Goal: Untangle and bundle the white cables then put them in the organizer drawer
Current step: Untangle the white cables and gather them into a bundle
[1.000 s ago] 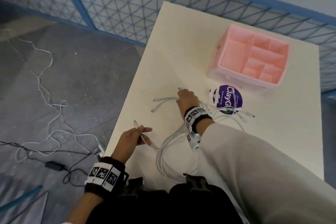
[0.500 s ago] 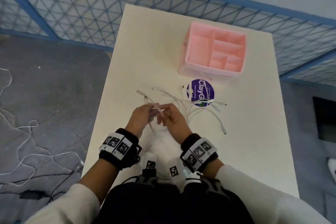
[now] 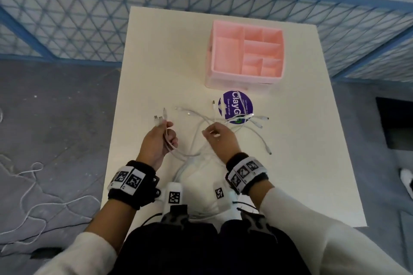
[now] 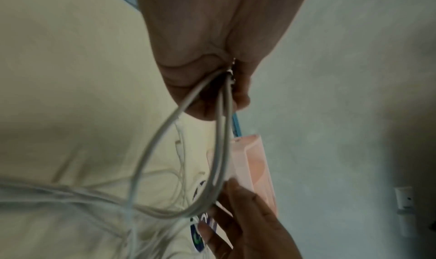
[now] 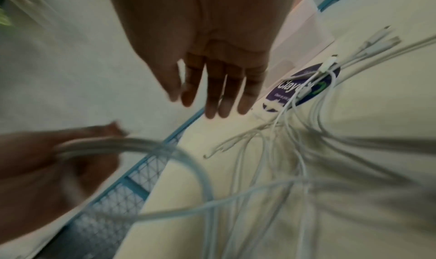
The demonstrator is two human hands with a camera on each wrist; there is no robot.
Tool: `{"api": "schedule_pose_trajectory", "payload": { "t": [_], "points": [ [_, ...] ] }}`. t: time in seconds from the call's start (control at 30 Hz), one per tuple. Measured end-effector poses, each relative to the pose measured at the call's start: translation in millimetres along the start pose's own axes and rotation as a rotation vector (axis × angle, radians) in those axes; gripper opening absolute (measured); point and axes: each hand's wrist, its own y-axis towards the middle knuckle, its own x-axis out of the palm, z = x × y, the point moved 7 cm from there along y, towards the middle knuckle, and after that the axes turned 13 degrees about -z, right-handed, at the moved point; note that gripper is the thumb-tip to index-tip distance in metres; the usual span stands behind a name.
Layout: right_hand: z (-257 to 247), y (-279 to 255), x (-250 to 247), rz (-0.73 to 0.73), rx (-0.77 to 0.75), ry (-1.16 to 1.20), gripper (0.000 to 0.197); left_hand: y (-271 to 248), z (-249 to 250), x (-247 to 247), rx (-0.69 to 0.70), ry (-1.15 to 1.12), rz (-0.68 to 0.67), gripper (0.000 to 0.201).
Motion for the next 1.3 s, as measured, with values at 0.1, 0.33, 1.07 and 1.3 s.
{"api": "schedule_pose_trajectory", "payload": {
  "t": [0.1,0.33,1.07,1.3],
  "points": [
    [10,47,-20,0.024,0.078,-0.203,0.014,-9,1,-19,0.004,-0.158,0.046,0.038],
    [13,130,14,-0.234,0.107,-0.718,0.037,-23,5,-19,0.044,-0.105,-0.061,0.028],
    [-24,13,-11,-0.081,0.039,0.609,0.009,-20,37,8,0.165,0.169,-0.118,0.016],
    [-30,-20,-64,0.101,-0.065,0.376,0.023,-8,12,104,0.085,0.434,-0.315,0.016]
  ]
}}
